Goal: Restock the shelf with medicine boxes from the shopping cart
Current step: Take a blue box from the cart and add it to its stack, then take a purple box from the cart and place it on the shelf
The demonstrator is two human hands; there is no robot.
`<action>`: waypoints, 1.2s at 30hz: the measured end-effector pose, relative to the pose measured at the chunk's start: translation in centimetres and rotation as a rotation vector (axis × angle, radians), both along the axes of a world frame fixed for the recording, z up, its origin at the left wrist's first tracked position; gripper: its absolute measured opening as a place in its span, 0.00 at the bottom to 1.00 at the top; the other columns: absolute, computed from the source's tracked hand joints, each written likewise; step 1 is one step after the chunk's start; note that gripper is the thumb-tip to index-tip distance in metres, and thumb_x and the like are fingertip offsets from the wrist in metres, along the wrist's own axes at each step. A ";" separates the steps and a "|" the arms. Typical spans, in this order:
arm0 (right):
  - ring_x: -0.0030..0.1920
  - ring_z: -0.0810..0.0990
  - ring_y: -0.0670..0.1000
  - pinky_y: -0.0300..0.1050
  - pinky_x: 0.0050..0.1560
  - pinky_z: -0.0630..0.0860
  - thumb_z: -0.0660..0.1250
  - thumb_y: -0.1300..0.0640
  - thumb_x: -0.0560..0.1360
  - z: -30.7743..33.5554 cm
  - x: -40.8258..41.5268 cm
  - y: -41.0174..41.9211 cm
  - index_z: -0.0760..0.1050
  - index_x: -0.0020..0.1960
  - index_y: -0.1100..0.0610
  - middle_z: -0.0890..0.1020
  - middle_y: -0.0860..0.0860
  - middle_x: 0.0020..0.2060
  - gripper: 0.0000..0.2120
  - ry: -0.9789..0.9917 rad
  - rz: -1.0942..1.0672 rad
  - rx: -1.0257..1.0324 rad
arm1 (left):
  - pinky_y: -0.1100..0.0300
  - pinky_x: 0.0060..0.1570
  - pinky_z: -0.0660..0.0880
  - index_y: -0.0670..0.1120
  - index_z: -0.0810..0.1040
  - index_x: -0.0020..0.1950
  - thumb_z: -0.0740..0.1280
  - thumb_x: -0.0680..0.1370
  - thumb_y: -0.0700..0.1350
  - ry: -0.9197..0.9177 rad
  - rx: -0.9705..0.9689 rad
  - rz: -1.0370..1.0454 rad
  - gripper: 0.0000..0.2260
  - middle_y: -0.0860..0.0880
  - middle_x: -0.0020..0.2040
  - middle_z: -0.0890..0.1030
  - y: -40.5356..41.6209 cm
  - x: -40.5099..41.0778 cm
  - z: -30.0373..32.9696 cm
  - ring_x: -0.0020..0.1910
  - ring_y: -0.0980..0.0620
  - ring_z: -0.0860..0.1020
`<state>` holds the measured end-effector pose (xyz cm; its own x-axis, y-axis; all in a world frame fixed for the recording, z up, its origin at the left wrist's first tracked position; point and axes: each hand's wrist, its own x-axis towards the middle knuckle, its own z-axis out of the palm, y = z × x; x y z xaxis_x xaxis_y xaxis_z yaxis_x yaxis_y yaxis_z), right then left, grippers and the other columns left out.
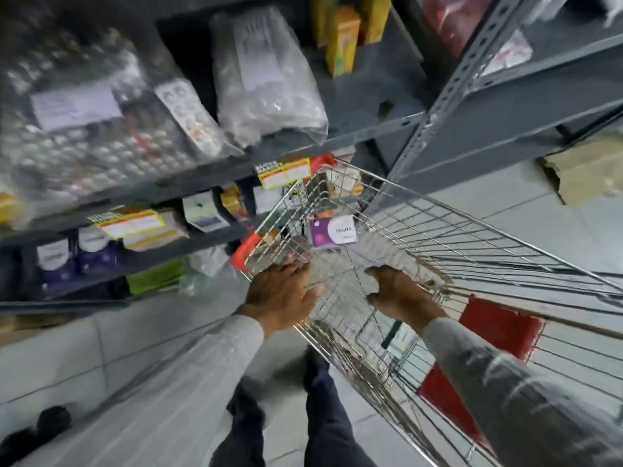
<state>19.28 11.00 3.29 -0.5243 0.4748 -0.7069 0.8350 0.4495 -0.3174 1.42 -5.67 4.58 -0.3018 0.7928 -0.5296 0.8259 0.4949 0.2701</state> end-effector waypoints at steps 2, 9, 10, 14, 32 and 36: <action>0.67 0.78 0.60 0.49 0.65 0.77 0.70 0.62 0.74 -2.7 -1.6 1.6 0.63 0.79 0.53 0.75 0.58 0.71 0.35 0.053 0.056 0.059 | 0.48 0.76 0.64 0.52 0.56 0.82 0.50 0.81 0.66 0.003 -0.027 -0.042 0.33 0.51 0.82 0.61 0.2 -0.3 -0.8 0.82 0.49 0.58; 0.76 0.65 0.64 0.64 0.63 0.78 0.74 0.64 0.68 -11.8 -8.2 5.8 0.53 0.81 0.55 0.61 0.57 0.80 0.47 0.177 0.261 0.274 | 0.49 0.73 0.66 0.56 0.57 0.82 0.52 0.80 0.67 0.031 0.002 -0.021 0.32 0.53 0.81 0.64 -0.2 -0.8 -2.3 0.81 0.51 0.61; 0.77 0.64 0.63 0.64 0.64 0.77 0.74 0.66 0.68 -12.6 -8.9 6.1 0.52 0.82 0.54 0.60 0.57 0.81 0.49 0.185 0.273 0.284 | 0.50 0.74 0.66 0.56 0.58 0.81 0.52 0.80 0.67 0.033 0.015 -0.017 0.32 0.53 0.81 0.65 -0.2 -0.9 -2.4 0.80 0.51 0.62; 0.75 0.66 0.63 0.64 0.62 0.79 0.75 0.66 0.67 -15.0 -10.2 6.9 0.51 0.82 0.54 0.63 0.57 0.79 0.51 0.173 0.306 0.306 | 0.49 0.74 0.67 0.55 0.61 0.81 0.52 0.79 0.66 0.045 0.046 -0.008 0.32 0.53 0.80 0.67 -0.3 -1.0 -2.7 0.79 0.51 0.64; 0.54 0.79 0.53 0.50 0.51 0.83 0.77 0.34 0.65 6.8 -2.0 1.9 0.68 0.72 0.53 0.77 0.53 0.59 0.43 0.488 0.078 0.385 | 0.51 0.78 0.62 0.48 0.64 0.80 0.61 0.83 0.51 0.052 0.443 0.219 0.25 0.47 0.79 0.68 -1.1 0.8 4.6 0.79 0.48 0.64; 0.57 0.81 0.57 0.47 0.55 0.78 0.82 0.46 0.62 17.6 -1.8 0.8 0.72 0.71 0.55 0.79 0.53 0.61 0.42 0.655 0.045 0.465 | 0.49 0.77 0.64 0.47 0.69 0.78 0.64 0.83 0.49 0.103 0.772 0.307 0.23 0.47 0.78 0.70 -1.2 -0.2 12.9 0.80 0.50 0.64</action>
